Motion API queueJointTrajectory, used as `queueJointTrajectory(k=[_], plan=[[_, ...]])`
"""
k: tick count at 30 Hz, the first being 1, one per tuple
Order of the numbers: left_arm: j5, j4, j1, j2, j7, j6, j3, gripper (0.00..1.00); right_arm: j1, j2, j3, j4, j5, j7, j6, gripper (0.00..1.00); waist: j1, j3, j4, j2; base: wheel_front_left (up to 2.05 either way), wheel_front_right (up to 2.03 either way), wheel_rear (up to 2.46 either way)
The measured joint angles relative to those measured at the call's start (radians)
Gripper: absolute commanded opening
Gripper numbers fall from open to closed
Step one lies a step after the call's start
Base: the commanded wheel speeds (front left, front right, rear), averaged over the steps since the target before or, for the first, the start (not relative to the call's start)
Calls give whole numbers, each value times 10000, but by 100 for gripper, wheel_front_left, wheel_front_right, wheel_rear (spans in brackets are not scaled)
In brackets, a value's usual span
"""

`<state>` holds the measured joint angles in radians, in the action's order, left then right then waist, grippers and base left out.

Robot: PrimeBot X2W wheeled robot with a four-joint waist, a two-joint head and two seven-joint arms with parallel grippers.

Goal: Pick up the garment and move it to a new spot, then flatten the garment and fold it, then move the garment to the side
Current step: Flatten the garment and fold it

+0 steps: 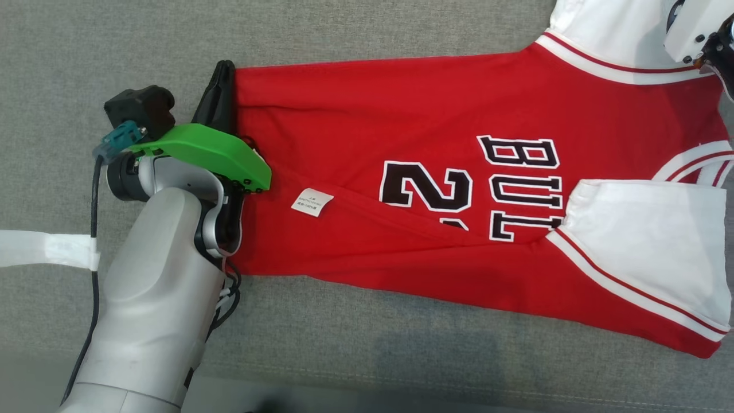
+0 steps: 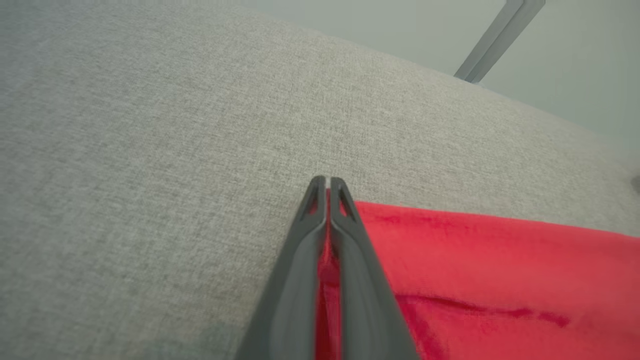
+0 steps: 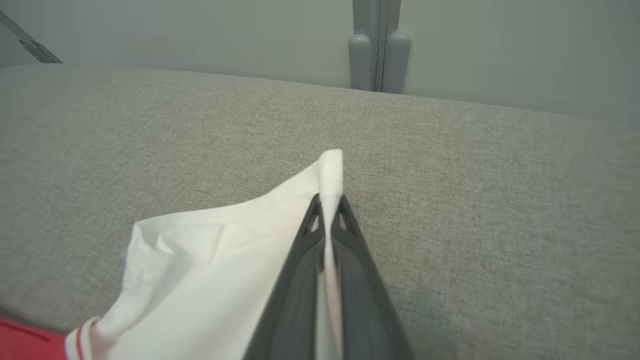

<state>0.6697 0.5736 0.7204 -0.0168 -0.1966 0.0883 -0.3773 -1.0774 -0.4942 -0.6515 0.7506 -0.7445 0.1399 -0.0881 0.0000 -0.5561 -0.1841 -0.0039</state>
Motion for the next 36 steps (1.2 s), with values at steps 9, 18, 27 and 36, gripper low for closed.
queueJointTrajectory(k=[9,18,27,36], plan=[[50,219,-2,-119,-259,0,546,0,940,257,4,-566,-25,-2552,-290,0,0,524,537,0,0,0,0],[207,-245,-1404,-619,-464,-255,915,0,2679,265,-591,-1404,604,-4293,-349,0,-1,1354,1089,0,0,0,0],[508,-1074,-3329,-637,-520,-263,1269,0,4667,322,-481,-2729,982,-4013,-349,0,0,2424,1516,0,0,0,0],[669,-1827,-4676,-717,-520,-75,1622,0,6139,226,-4,-3720,1534,-4013,-349,0,0,3141,1864,0,0,0,0]])
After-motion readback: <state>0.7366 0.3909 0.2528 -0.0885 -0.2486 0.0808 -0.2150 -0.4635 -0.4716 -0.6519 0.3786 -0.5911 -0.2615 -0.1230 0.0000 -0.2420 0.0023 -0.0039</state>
